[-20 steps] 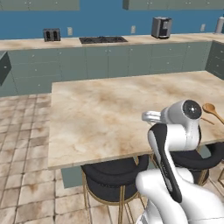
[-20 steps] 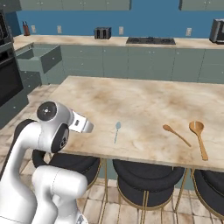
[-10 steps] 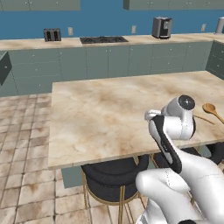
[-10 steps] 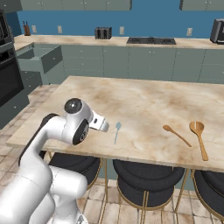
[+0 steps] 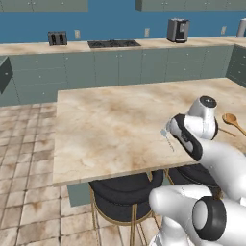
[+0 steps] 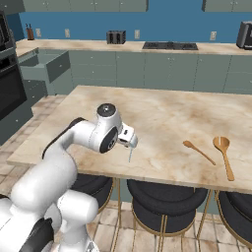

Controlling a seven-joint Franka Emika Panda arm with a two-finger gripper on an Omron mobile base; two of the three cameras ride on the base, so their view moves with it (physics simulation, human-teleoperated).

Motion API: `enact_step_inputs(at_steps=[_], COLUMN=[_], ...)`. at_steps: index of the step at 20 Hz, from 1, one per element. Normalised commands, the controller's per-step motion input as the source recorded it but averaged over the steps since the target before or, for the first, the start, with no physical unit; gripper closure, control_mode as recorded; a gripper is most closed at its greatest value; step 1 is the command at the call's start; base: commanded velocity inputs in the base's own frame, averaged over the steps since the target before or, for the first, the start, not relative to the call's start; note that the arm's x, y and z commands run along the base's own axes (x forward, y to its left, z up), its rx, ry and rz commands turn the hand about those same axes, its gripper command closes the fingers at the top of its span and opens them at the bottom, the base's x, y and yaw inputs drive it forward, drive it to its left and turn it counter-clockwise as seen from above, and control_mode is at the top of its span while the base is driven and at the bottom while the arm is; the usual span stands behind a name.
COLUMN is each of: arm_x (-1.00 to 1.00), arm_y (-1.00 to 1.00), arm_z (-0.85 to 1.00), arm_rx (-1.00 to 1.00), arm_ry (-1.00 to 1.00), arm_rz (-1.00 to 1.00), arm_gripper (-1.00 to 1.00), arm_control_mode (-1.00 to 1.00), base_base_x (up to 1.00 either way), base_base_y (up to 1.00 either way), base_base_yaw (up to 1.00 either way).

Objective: Pick up the metallic utensils from the counter and place them in the open drawer. Make sure not to pick up any wooden utensils.

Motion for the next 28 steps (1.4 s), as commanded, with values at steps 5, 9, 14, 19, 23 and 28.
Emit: enact_step_inputs(at_steps=[5, 9, 14, 19, 23, 28], arm_x=[0.28, 0.44, 0.51, 0.49, 0.49, 0.4], arm_y=[-0.12, 0.0, 0.0, 0.0, 0.0, -0.01], arm_z=[-0.45, -0.39, -0.44, -0.31, -0.15, -0.21], arm_rx=[-0.01, 0.0, 0.0, -0.06, -0.06, -0.01], arm_ry=[0.1, 0.0, 0.06, 0.12, 0.08, 0.04], arm_rz=[0.16, 0.13, 0.07, 0.0, 0.0, 0.0], arm_gripper=[-1.0, -1.0, -1.0, -1.0, -1.0, -1.0], arm_control_mode=[-1.0, -1.0, -1.0, -1.0, -1.0, -1.0], base_base_x=[0.0, 0.0, 0.0, 0.0, 0.0, 0.0], base_base_y=[0.0, 0.0, 0.0, 0.0, 0.0, 0.0], base_base_yaw=[0.0, 0.0, 0.0, 0.0, 0.0, 0.0])
